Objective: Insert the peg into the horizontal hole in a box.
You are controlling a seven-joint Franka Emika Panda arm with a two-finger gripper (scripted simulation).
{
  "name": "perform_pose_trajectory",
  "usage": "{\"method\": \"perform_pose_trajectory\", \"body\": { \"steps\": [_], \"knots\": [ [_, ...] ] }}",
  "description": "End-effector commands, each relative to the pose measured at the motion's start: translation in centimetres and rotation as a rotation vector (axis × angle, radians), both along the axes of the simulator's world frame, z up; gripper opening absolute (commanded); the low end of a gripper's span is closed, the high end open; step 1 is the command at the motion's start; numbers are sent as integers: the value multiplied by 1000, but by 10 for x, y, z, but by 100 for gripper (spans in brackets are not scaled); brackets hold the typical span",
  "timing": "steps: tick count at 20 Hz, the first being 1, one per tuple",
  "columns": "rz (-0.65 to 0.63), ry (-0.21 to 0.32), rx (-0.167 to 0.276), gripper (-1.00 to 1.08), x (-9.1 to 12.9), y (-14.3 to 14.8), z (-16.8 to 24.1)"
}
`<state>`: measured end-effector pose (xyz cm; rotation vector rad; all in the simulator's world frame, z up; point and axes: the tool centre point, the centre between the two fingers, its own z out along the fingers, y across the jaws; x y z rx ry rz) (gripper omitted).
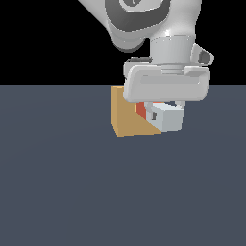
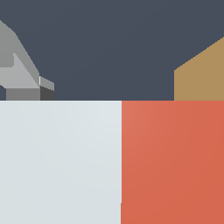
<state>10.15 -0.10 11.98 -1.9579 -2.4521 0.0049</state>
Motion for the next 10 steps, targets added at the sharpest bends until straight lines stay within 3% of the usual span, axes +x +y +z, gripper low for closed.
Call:
{"method": "perform_pose_trajectory", "body": {
  "steps": [1,10],
  "knots": [
    [0,-5,0,-100,2,0,3],
    [3,-4,0,-100,2,0,3]
  ]
}}
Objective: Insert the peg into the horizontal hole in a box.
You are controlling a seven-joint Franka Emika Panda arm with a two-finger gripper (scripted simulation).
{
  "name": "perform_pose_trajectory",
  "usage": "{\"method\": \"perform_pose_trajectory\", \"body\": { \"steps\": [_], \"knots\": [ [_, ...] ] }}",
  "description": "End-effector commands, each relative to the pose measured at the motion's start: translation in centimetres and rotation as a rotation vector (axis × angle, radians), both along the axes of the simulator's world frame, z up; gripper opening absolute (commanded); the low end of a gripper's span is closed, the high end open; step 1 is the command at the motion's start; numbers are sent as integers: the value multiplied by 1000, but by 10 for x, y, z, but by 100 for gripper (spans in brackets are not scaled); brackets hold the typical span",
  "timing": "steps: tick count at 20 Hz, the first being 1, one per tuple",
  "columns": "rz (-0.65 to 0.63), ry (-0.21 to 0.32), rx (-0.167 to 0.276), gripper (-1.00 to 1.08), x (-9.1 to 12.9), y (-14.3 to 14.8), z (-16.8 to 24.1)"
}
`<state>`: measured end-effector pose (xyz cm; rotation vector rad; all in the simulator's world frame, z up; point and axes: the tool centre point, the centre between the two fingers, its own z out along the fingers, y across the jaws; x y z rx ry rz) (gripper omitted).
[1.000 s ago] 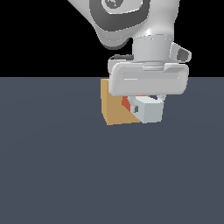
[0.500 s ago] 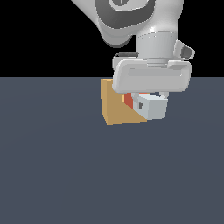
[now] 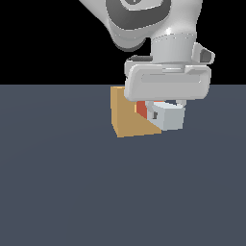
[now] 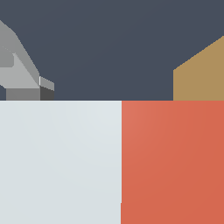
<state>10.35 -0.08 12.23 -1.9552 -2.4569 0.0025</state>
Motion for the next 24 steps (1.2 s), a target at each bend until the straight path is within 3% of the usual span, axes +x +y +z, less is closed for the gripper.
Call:
{"method": "perform_pose_trajectory", "body": {
  "steps": [1,7,17,24],
  "knots": [
    [0,-1,0,-100,0,0,1],
    [0,-2,0,-100,-5,20,1],
    [1,-5,0,-100,-21,90,3],
    [0,-6,0,-100,-21,98,3]
  ]
}}
